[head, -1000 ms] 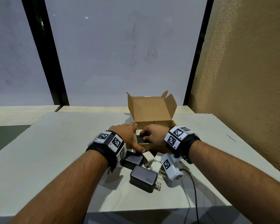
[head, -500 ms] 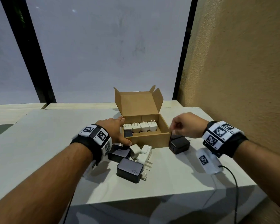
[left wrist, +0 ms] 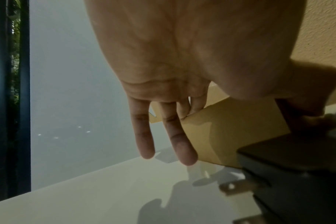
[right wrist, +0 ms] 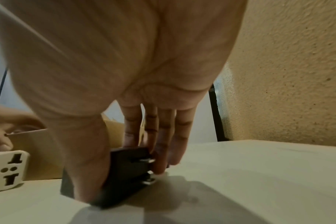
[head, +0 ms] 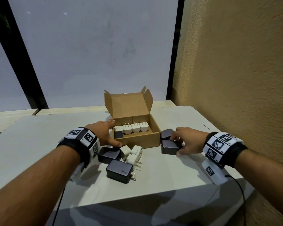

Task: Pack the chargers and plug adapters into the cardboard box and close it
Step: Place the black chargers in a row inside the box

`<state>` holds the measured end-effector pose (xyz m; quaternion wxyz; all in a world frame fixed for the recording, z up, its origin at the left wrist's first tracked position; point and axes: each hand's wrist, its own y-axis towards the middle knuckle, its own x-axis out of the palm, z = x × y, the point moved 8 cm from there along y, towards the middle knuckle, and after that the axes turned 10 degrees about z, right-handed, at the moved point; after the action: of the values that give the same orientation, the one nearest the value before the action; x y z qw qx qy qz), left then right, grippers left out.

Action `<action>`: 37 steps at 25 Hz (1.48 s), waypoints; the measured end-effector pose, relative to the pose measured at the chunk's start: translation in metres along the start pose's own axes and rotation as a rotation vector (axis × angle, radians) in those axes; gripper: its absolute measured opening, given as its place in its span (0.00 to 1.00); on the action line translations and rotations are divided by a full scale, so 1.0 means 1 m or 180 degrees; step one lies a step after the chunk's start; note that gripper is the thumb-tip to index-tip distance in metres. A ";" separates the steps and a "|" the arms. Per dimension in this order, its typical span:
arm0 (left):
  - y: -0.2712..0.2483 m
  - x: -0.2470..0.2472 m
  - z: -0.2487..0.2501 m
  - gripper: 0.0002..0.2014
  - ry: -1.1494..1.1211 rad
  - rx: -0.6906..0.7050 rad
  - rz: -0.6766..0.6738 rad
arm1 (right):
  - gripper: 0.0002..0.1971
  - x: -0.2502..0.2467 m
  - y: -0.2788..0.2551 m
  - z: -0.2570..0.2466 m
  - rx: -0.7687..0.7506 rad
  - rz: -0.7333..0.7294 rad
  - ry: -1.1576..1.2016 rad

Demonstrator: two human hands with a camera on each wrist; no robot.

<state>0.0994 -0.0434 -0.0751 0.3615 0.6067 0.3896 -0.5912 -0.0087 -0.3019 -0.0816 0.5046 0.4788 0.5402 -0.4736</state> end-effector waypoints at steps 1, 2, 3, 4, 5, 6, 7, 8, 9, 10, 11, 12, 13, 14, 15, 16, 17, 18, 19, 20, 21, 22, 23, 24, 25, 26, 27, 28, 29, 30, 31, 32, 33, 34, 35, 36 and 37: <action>0.001 0.000 0.000 0.56 0.0007 0.0002 -0.0007 | 0.27 0.001 -0.001 0.002 0.0037 -0.0046 0.0115; 0.001 0.000 0.000 0.57 0.0003 0.0005 -0.0018 | 0.27 -0.001 -0.003 0.003 0.0069 -0.0094 0.0236; 0.002 0.000 0.000 0.57 -0.0011 0.0010 -0.0022 | 0.26 -0.005 -0.004 0.002 0.0080 -0.0136 0.0327; 0.001 -0.001 -0.001 0.57 -0.0026 0.0013 -0.0023 | 0.26 -0.013 -0.004 0.001 0.0072 -0.0153 0.0393; 0.001 -0.001 -0.001 0.56 -0.0045 0.0019 -0.0011 | 0.25 -0.025 -0.004 -0.002 0.0058 -0.0137 0.0483; 0.001 -0.001 0.000 0.56 -0.0056 0.0032 0.0002 | 0.24 -0.038 -0.003 -0.006 0.0040 -0.0079 0.0642; 0.000 -0.002 0.002 0.55 -0.0073 0.0052 0.0019 | 0.22 -0.052 -0.002 -0.011 0.0032 0.0020 0.0900; -0.001 -0.002 0.002 0.55 -0.0088 0.0067 0.0031 | 0.20 -0.066 0.002 -0.017 0.0031 0.0144 0.1238; -0.002 -0.004 0.003 0.54 -0.0106 0.0087 0.0047 | 0.20 -0.078 0.008 -0.025 0.0044 0.0291 0.1641; -0.003 -0.005 0.003 0.54 -0.0121 0.0096 0.0054 | 0.22 -0.087 0.016 -0.033 0.0069 0.0444 0.2056; -0.004 -0.006 0.003 0.53 -0.0131 0.0098 0.0064 | 0.25 -0.092 0.025 -0.041 0.0099 0.0592 0.2364; -0.005 -0.007 0.003 0.53 -0.0134 0.0089 0.0082 | 0.27 -0.095 0.035 -0.048 0.0100 0.0743 0.2458; -0.006 -0.007 0.003 0.53 -0.0132 0.0076 0.0106 | 0.27 -0.094 0.047 -0.056 0.0080 0.0868 0.2353; -0.006 -0.007 0.002 0.53 -0.0131 0.0059 0.0133 | 0.26 -0.090 0.057 -0.064 0.0046 0.0929 0.2136; -0.006 -0.006 0.002 0.53 -0.0132 0.0045 0.0149 | 0.26 -0.083 0.067 -0.073 0.0016 0.0922 0.1912; -0.006 -0.006 0.002 0.54 -0.0137 0.0038 0.0149 | 0.26 -0.074 0.075 -0.080 0.0008 0.0846 0.1775; -0.005 -0.005 0.002 0.54 -0.0148 0.0035 0.0143 | 0.27 -0.064 0.083 -0.088 -0.0004 0.0743 0.1741; -0.004 -0.005 0.002 0.53 -0.0162 0.0047 0.0146 | 0.29 -0.054 0.089 -0.095 -0.0015 0.0636 0.1705; -0.002 -0.005 0.002 0.53 -0.0171 0.0067 0.0160 | 0.30 -0.045 0.094 -0.100 -0.0033 0.0554 0.1631; -0.001 -0.005 0.002 0.52 -0.0175 0.0088 0.0175 | 0.30 -0.038 0.099 -0.104 -0.0045 0.0487 0.1499; -0.001 -0.005 0.002 0.51 -0.0170 0.0106 0.0189 | 0.29 -0.032 0.103 -0.107 -0.0056 0.0435 0.1344; 0.000 -0.005 0.002 0.51 -0.0158 0.0114 0.0195 | 0.29 -0.027 0.106 -0.109 -0.0053 0.0395 0.1198; 0.000 -0.005 0.002 0.51 -0.0145 0.0114 0.0205 | 0.28 -0.023 0.109 -0.111 -0.0036 0.0370 0.1100; 0.001 -0.005 0.002 0.51 -0.0136 0.0120 0.0220 | 0.27 -0.021 0.111 -0.112 -0.0015 0.0354 0.1063; 0.001 -0.005 0.001 0.51 -0.0128 0.0125 0.0231 | 0.26 -0.019 0.112 -0.115 -0.0009 0.0348 0.1054; 0.001 -0.005 0.002 0.51 -0.0118 0.0136 0.0237 | 0.24 -0.016 0.114 -0.117 -0.0009 0.0348 0.1048; 0.001 -0.005 0.002 0.52 -0.0099 0.0145 0.0236 | 0.23 -0.014 0.114 -0.119 -0.0010 0.0345 0.1039; 0.000 -0.006 0.002 0.52 -0.0071 0.0152 0.0226 | 0.22 -0.012 0.115 -0.121 -0.0004 0.0338 0.1030; 0.000 -0.006 0.003 0.53 -0.0041 0.0146 0.0212 | 0.21 -0.010 0.115 -0.123 -0.0001 0.0336 0.1019; -0.001 -0.006 0.003 0.53 -0.0023 0.0140 0.0205 | 0.20 -0.010 0.115 -0.123 -0.0003 0.0348 0.1006; -0.002 -0.006 0.003 0.53 -0.0015 0.0138 0.0208 | 0.18 -0.010 0.114 -0.124 -0.0014 0.0365 0.1001; -0.002 -0.006 0.004 0.52 -0.0013 0.0143 0.0218 | 0.16 -0.010 0.114 -0.124 -0.0034 0.0390 0.1015; -0.002 -0.006 0.003 0.51 -0.0014 0.0148 0.0231 | 0.13 -0.010 0.114 -0.125 -0.0057 0.0409 0.1045; -0.002 -0.006 0.003 0.50 -0.0013 0.0150 0.0237 | 0.12 -0.010 0.113 -0.125 -0.0071 0.0418 0.1087; -0.001 -0.006 0.003 0.50 -0.0011 0.0149 0.0241 | 0.11 -0.011 0.113 -0.126 -0.0086 0.0414 0.1111; -0.001 -0.006 0.003 0.50 -0.0008 0.0149 0.0242 | 0.11 -0.011 0.113 -0.126 -0.0103 0.0394 0.1097; -0.001 -0.007 0.003 0.51 -0.0001 0.0150 0.0237 | 0.12 -0.010 0.113 -0.127 -0.0120 0.0358 0.1044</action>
<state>0.0970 -0.0459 -0.0686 0.3689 0.6290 0.3527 -0.5864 0.0923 -0.1659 -0.0694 0.4442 0.5696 0.5964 -0.3499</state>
